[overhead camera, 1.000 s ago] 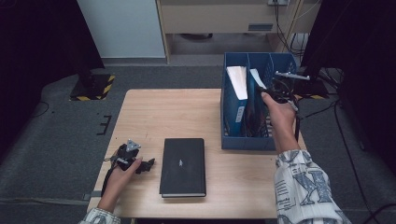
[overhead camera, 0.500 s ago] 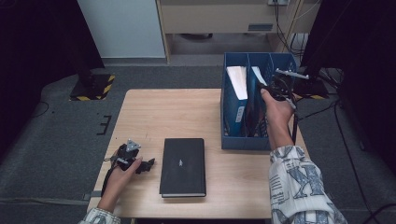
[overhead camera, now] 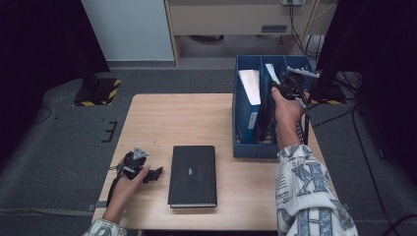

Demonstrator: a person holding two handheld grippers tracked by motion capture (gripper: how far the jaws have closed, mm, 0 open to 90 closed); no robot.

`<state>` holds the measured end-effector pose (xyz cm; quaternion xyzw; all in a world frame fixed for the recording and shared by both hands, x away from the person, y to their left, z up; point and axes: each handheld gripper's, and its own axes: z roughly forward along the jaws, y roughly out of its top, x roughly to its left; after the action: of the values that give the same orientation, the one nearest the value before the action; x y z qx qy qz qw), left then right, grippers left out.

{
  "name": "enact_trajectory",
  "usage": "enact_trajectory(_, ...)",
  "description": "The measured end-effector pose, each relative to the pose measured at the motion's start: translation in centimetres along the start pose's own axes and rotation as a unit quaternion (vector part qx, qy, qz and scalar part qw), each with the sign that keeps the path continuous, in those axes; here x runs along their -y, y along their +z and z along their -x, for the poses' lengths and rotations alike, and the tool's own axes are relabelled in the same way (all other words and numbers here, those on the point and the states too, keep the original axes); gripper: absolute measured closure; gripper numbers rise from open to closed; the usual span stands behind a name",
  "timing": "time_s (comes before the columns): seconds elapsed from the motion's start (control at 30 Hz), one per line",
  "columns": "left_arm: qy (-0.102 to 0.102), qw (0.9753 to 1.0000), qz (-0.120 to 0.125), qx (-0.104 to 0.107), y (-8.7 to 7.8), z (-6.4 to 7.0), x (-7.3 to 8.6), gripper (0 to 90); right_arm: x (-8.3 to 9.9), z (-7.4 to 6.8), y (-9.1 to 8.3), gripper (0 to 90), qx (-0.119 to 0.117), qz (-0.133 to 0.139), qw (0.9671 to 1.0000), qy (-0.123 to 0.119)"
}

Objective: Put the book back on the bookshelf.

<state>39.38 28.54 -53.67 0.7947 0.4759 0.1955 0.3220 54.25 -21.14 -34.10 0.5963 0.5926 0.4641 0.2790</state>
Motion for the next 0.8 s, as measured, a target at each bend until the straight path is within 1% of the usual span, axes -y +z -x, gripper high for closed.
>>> enact_trajectory(0.13, 0.0, 1.0, 0.0, 0.0, 0.0, 0.0, 0.0, 0.2, -0.2, -0.3, 0.5, 73.6, 0.003, 0.0, 1.0, -0.008)
enact_trajectory(0.27, 0.0, 1.0, 0.0, 0.0, 0.0, 0.0, 0.0, 0.2, -0.1, -0.3, 0.8, 73.6, 0.005, -0.001, 1.0, -0.003)
enact_trajectory(0.4, 0.0, 1.0, 0.0, 0.0, 0.0, 0.0, 0.0, 0.2, 0.3, -0.5, 1.3, 73.5, 0.003, -0.004, 1.0, -0.004)
enact_trajectory(0.5, 0.001, 1.0, 0.0, 0.0, 0.0, 0.0, 0.0, 0.2, 0.3, -0.7, 1.4, 73.5, 0.003, -0.001, 1.0, -0.003)
enact_trajectory(0.67, 0.001, 1.0, -0.001, 0.0, 0.0, 0.0, 0.0, 0.2, 0.4, -0.9, 1.3, 73.1, 0.004, -0.005, 0.9999, -0.008)
enact_trajectory(0.8, 0.001, 1.0, -0.001, 0.0, 0.0, 0.0, 0.0, 0.2, 0.4, -1.1, 1.2, 71.6, -0.002, -0.011, 0.9999, -0.011)
